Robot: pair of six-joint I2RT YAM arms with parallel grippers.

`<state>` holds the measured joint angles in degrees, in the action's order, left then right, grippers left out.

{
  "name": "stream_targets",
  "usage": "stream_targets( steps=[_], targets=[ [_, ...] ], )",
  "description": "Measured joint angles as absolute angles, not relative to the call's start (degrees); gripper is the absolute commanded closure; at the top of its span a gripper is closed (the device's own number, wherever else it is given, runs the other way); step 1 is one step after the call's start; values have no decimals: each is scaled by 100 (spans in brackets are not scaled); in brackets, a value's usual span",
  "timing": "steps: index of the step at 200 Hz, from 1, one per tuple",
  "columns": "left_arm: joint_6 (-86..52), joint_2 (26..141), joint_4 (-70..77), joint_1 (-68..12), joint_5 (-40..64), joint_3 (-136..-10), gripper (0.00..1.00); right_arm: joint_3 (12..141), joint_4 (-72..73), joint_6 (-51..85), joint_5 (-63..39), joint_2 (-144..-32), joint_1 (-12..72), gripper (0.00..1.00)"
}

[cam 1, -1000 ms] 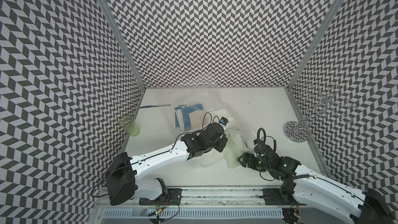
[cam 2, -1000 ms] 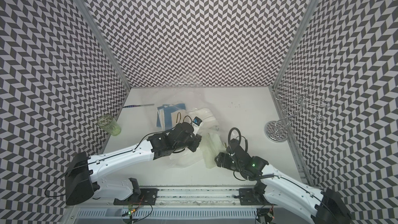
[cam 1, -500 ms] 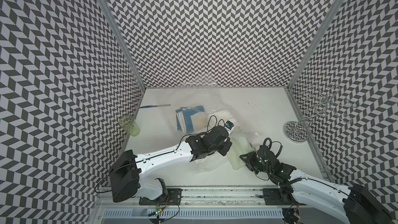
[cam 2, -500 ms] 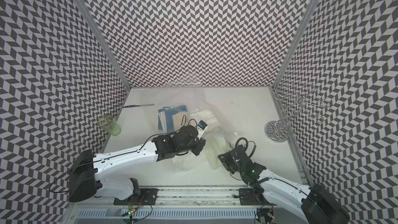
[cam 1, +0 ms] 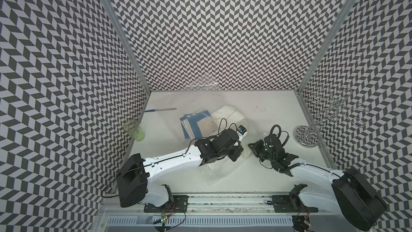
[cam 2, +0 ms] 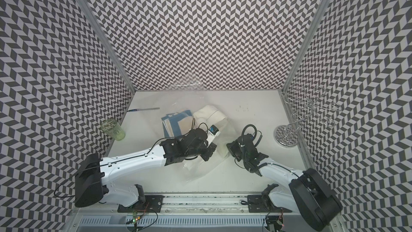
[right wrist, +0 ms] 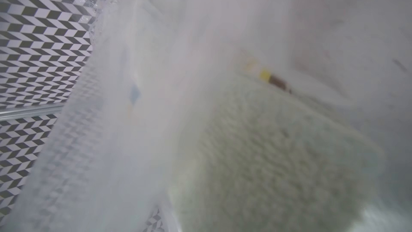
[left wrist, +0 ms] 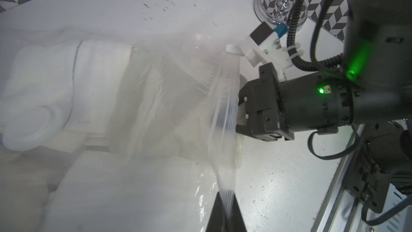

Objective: Place the folded towel into the vacuum bag
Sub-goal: Place the towel in the vacuum bag.

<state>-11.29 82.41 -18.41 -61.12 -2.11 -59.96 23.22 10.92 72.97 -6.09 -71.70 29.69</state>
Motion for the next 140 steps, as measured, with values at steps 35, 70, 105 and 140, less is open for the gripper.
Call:
stream_targets(
  steps=[35, 70, 105, 140],
  targets=[
    [-961, 8475, -1769, -6053, -36, -6108, 100, 2884, 1634, 5955, -646, -8007, 2808, 98],
    [-871, 8705, -1621, -5802, 294, -6132, 100, 2858, 2364, 5170, -779, -8739, 2792, 96],
    [-836, 9085, -1551, -5686, 504, -6390, 100, 2882, 3037, 5039, -679, -8908, 2755, 88],
    [-864, 9150, -1455, -5682, 642, -6414, 100, 3277, 3291, 4987, -639, -9657, 2576, 68]
  ],
)
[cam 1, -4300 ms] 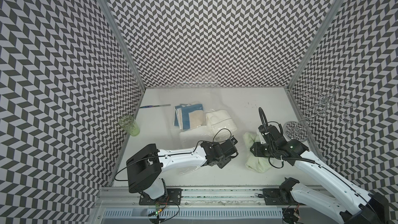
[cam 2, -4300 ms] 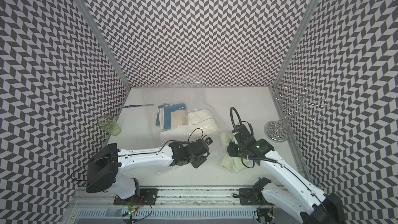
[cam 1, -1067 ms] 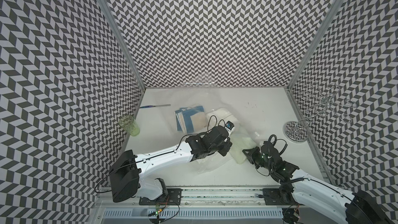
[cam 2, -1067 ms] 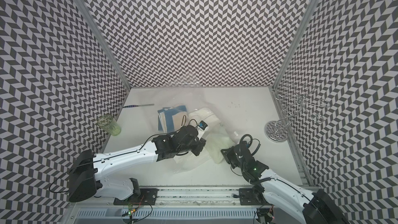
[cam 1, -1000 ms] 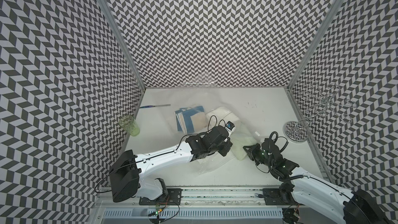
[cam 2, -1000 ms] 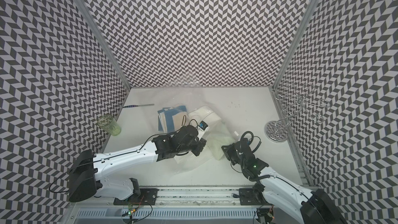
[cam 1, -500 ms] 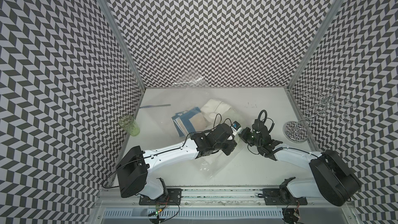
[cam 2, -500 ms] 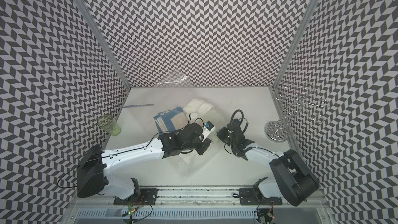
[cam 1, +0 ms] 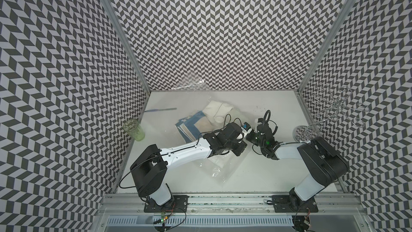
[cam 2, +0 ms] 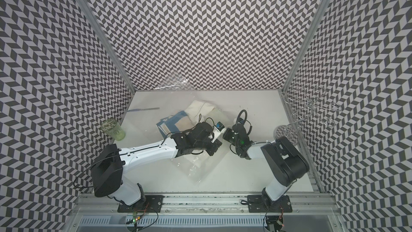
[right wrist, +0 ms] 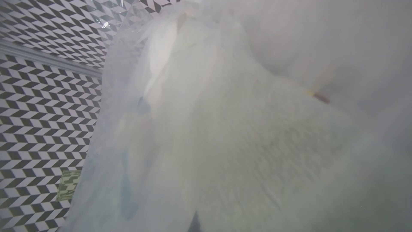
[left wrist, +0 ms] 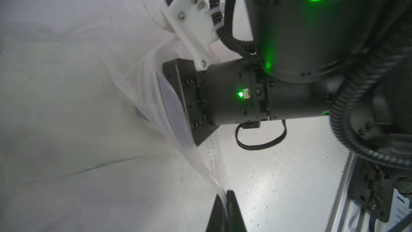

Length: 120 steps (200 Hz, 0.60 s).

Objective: Place the folded towel into the vacuum bag
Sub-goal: Place the towel in the vacuum bag.

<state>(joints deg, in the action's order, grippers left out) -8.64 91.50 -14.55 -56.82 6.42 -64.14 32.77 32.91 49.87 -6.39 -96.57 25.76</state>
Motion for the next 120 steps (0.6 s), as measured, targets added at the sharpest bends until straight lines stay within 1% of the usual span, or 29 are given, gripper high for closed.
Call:
stream_targets(
  steps=[17, 27, 37, 46, 55, 73, 98, 120],
  targets=[
    [-888, 9148, -1378, -5682, 709, -6377, 99, 3242, 3249, 4901, -637, -9662, 2530, 47],
    [-930, 9142, -1369, -5682, 751, -6344, 89, 3227, 3083, 4814, -648, -9557, 2488, 37],
    [-998, 9113, -1374, -5682, 801, -6307, 78, 3223, 2753, 4683, -698, -9338, 2453, 31],
    [-1092, 9024, -1378, -5682, 854, -6246, 71, 3214, 2386, 4563, -777, -9054, 2405, 27],
    [-1238, 8875, -1382, -5682, 886, -6169, 66, 3186, 2036, 4442, -864, -8711, 2346, 25],
    [-1498, 8357, -1393, -5675, 915, -5966, 63, 3063, 1262, 4272, -1026, -7924, 2178, 23],
    [-1874, 7579, -1319, -5586, 917, -5725, 63, 2921, -91, 4073, -1055, -6965, 1916, 23],
    [-2119, 7293, -1122, -5404, 928, -5500, 63, 2930, -1160, 3916, -947, -6305, 1608, 21]
  ],
)
